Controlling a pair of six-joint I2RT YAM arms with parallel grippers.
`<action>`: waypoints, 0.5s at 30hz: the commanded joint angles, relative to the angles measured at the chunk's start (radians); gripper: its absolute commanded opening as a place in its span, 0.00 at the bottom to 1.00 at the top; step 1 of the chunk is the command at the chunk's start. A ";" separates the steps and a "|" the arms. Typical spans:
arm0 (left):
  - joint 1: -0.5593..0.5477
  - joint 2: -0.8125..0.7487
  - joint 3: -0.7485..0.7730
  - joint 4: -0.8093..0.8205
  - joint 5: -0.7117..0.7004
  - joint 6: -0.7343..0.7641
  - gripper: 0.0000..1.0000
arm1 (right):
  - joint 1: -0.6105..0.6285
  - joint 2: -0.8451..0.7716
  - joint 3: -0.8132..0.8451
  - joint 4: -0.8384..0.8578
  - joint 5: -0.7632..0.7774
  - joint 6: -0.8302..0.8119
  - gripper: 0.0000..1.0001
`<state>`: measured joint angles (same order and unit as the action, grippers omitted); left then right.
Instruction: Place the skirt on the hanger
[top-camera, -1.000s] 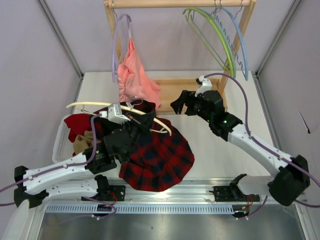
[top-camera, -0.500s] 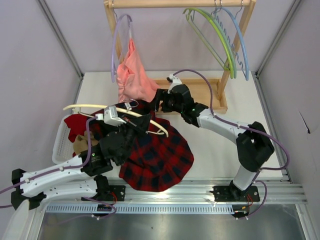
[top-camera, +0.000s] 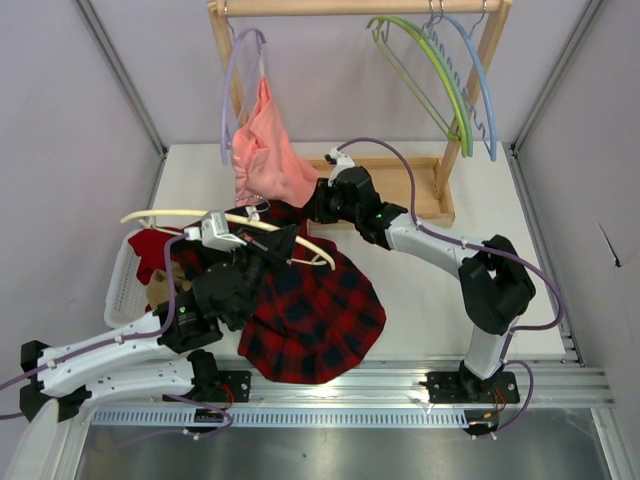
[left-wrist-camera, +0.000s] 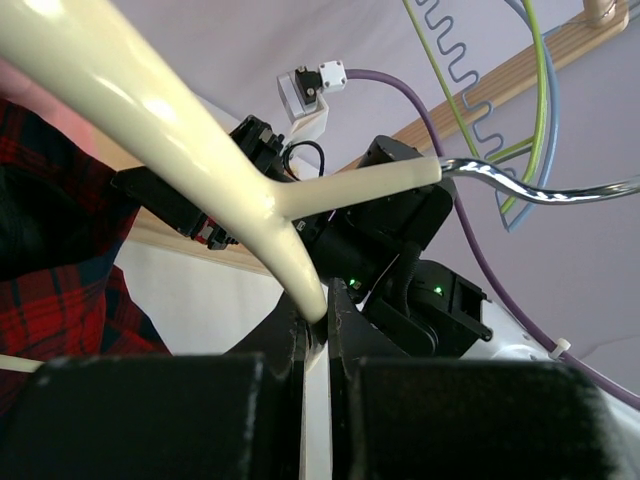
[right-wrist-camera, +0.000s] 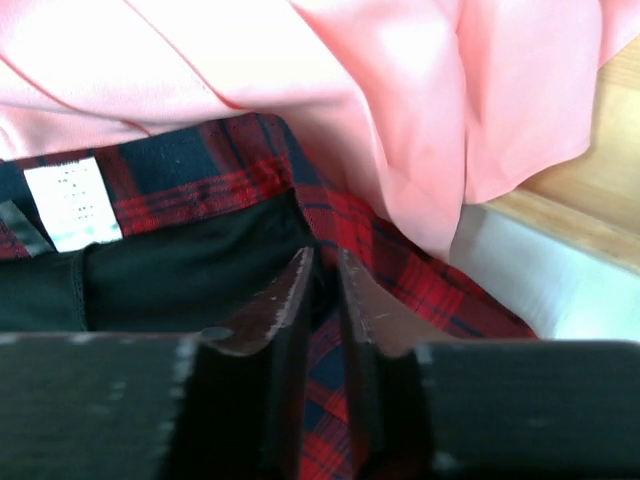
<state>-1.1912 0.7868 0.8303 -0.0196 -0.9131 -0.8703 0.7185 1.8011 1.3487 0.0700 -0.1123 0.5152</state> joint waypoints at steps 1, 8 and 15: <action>0.015 -0.024 0.000 0.047 -0.055 0.086 0.00 | 0.002 -0.009 -0.022 0.053 -0.044 -0.021 0.20; 0.034 -0.035 -0.005 0.049 -0.049 0.090 0.00 | 0.004 -0.049 -0.045 0.004 -0.011 -0.038 0.00; 0.061 -0.024 0.001 0.070 -0.007 0.085 0.00 | 0.002 -0.302 -0.215 -0.029 0.134 -0.058 0.00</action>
<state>-1.1522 0.7753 0.8169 -0.0090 -0.9024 -0.8631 0.7185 1.6379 1.1900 0.0418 -0.0631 0.4816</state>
